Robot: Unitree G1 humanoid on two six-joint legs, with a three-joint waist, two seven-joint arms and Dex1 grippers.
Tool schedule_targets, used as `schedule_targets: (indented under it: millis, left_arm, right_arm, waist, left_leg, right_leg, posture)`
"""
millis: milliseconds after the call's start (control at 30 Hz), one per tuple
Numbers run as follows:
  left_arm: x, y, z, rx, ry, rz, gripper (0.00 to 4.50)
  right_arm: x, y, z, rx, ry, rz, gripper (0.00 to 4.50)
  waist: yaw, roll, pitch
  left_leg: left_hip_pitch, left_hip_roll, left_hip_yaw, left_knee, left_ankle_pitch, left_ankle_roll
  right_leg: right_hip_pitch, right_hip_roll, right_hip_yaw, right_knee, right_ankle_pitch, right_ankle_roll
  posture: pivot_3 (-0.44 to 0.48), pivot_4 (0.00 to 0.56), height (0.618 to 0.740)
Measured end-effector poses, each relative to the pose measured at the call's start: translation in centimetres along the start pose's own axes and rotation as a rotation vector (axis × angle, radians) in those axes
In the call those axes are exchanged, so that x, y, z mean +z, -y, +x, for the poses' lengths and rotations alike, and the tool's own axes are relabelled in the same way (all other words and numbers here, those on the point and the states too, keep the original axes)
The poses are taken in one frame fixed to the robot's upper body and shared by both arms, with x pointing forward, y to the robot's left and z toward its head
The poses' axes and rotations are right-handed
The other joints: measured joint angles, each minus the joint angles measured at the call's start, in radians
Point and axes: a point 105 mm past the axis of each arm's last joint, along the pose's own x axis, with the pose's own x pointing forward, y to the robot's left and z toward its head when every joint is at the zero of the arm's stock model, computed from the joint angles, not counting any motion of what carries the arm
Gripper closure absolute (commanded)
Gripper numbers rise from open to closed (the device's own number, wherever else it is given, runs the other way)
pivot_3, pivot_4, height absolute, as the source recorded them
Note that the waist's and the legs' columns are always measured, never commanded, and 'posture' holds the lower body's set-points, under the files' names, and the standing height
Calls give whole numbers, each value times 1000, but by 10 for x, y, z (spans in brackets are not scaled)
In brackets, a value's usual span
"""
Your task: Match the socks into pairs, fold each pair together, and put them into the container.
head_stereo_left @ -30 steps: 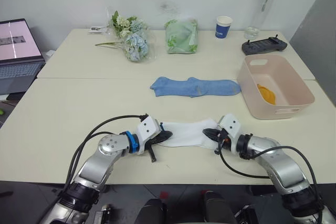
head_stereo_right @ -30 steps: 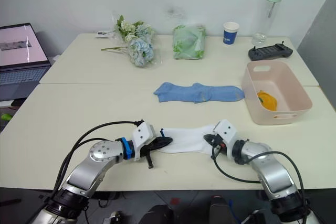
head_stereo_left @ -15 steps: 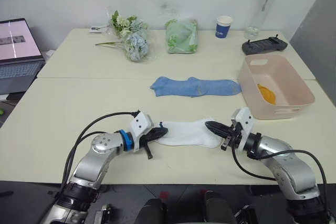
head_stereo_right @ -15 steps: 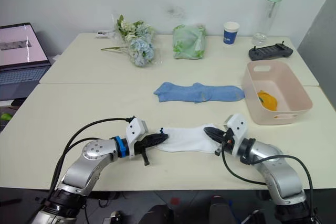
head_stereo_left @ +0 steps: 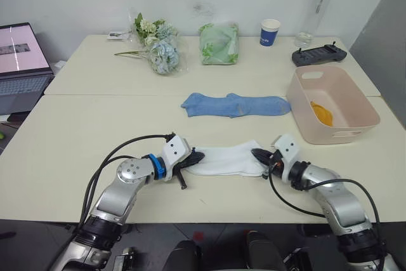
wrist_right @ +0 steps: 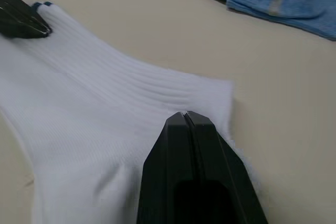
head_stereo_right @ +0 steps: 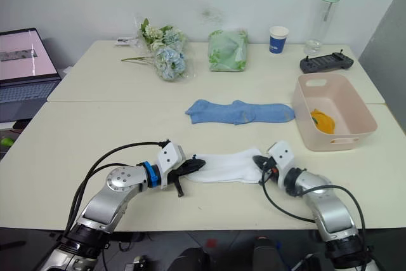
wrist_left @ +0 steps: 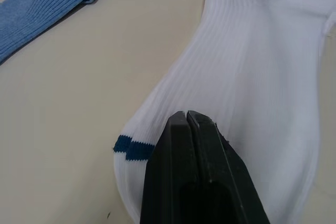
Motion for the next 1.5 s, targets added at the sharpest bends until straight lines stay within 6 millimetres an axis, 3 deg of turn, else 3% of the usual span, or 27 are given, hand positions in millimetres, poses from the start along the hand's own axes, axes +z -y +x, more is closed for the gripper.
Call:
schedule_targets:
  millis: [233,300,467,633,767,867,1033,1133,1233,1267,1500]
  left_arm:
    - [10,13,-9,-42,68,-17,4485]
    - [12,16,-13,-58,55,3,4485]
    - [-5,22,-17,-63,-38,7,4485]
    - [-6,16,-17,-27,-29,0,4485]
    - [-3,21,-20,-47,10,-48,4485]
    - [11,23,-21,-64,77,-91,3928]
    - [31,4,-41,-17,127,-97,2375]
    - [37,-1,-48,-5,131,-84,1572]
    - [35,-2,-49,11,124,-73,624]
    - [35,-2,-49,16,124,-69,371]
    - [31,4,-46,31,132,-87,371]
  right_arm:
    - [30,-23,-12,125,121,20,4473]
    - [26,-28,-13,157,87,2,4473]
    - [-4,-32,-11,163,-37,25,4473]
    - [-3,-24,-19,148,-47,27,4473]
    - [17,-21,-24,171,12,91,4473]
    - [40,-16,-26,177,72,97,3908]
    - [56,7,-30,99,61,94,2101]
    - [50,19,-28,44,22,92,1170]
    - [33,19,-23,31,-52,92,118]
    - [28,17,-21,36,-75,94,0]
    - [4,4,-15,53,-207,91,0]
  waist:
    - [1,0,0]
    - [2,0,0]
    - [2,0,0]
    - [1,0,0]
    - [-1,1,1]
    - [2,0,1]
    - [1,0,1]
    - [2,0,1]
    - [2,0,1]
    - [2,0,1]
    - [0,0,1]
  left_leg:
    - [-1,0,-1,0,0,0]
    - [-1,0,0,0,0,0]
    - [0,0,0,0,0,0]
    - [1,0,0,0,0,0]
    - [0,0,0,0,0,0]
    - [0,0,-1,0,0,0]
    - [0,0,-1,0,0,0]
    - [0,0,0,0,0,0]
    - [-1,0,0,0,0,0]
    - [-1,0,0,0,0,0]
    - [-1,0,0,0,0,0]
  right_leg:
    - [0,0,0,0,0,0]
    - [0,0,0,-1,0,0]
    - [1,0,0,0,0,0]
    - [2,0,0,-1,0,0]
    - [1,0,0,0,0,0]
    - [1,0,-1,-1,0,0]
    - [1,0,0,0,0,0]
    - [1,0,-1,-1,0,0]
    - [0,0,0,-1,0,0]
    - [0,0,0,-1,0,0]
    - [0,0,0,0,0,0]
  posture:
    - [0,150,740]
    - [0,150,740]
    - [0,150,740]
    - [0,150,740]
    - [0,150,740]
    - [0,150,740]
    - [0,150,740]
    - [0,150,740]
    - [0,150,740]
    - [0,150,740]
    - [0,150,740]
